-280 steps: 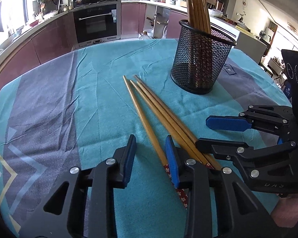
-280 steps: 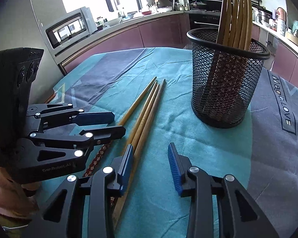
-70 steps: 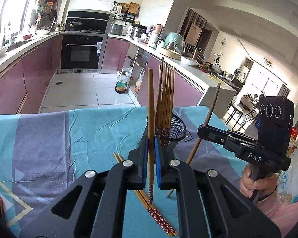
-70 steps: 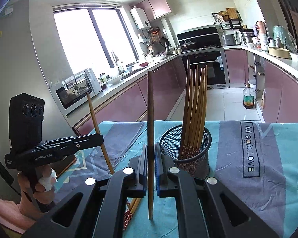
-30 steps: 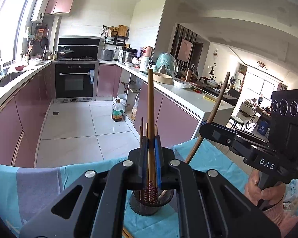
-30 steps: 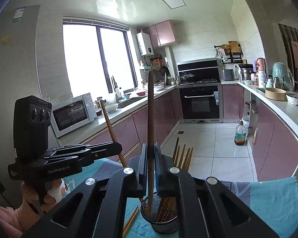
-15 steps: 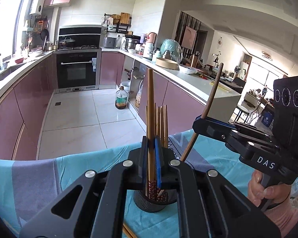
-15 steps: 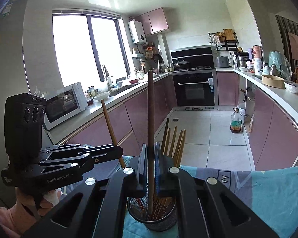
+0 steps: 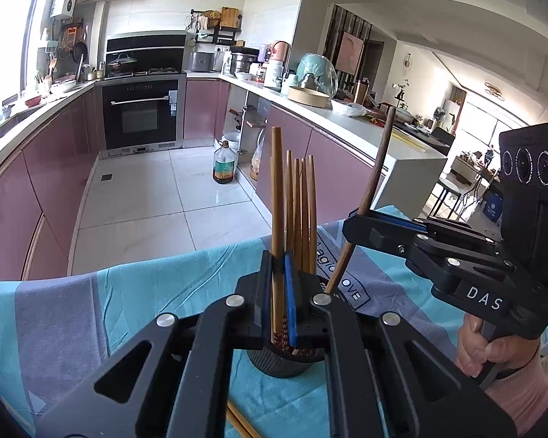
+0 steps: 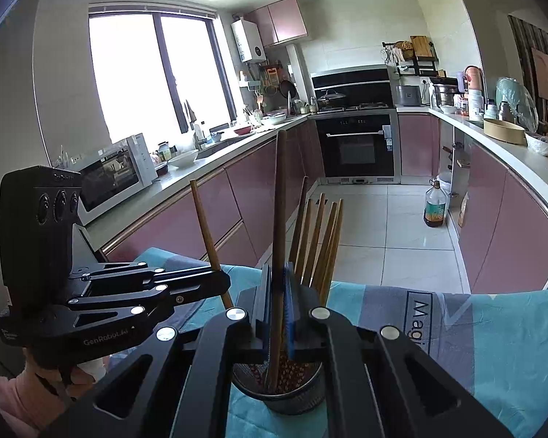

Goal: Organize utensils
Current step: 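Lower both held chopsticks into the mesh cup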

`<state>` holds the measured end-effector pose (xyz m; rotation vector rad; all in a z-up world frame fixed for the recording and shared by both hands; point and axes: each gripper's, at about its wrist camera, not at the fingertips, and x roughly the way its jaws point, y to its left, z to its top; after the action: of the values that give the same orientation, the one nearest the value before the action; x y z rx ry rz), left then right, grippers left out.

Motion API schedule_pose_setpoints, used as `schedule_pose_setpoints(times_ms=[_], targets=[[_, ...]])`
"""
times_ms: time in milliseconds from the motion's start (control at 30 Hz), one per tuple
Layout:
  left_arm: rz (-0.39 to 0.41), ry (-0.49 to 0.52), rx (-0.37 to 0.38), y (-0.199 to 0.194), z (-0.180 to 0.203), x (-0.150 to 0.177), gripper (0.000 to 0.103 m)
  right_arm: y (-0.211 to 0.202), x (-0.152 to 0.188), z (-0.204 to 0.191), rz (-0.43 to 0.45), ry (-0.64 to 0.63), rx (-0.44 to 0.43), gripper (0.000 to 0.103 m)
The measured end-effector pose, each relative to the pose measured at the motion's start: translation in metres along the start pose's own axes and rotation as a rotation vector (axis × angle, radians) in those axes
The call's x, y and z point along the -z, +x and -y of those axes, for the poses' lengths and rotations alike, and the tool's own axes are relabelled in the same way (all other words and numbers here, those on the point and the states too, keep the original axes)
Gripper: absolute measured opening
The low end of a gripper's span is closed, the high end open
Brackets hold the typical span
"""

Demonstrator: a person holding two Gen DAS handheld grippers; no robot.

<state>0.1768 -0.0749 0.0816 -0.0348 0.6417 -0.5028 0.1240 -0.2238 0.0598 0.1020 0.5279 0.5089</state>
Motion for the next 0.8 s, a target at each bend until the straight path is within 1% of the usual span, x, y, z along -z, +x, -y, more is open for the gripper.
schedule_pose_setpoints(times_ms=[333,800], targets=[[-0.035,0.019,-0.010,0.014,-0.003,0.001,0.008,0.011,0.004,0.001,-0.042,0.004,0.006,0.006],[-0.056,0.027,-0.015,0.033,-0.007,-0.007,0.008,0.024,0.001,0.007,-0.061,0.022,0.018,0.006]])
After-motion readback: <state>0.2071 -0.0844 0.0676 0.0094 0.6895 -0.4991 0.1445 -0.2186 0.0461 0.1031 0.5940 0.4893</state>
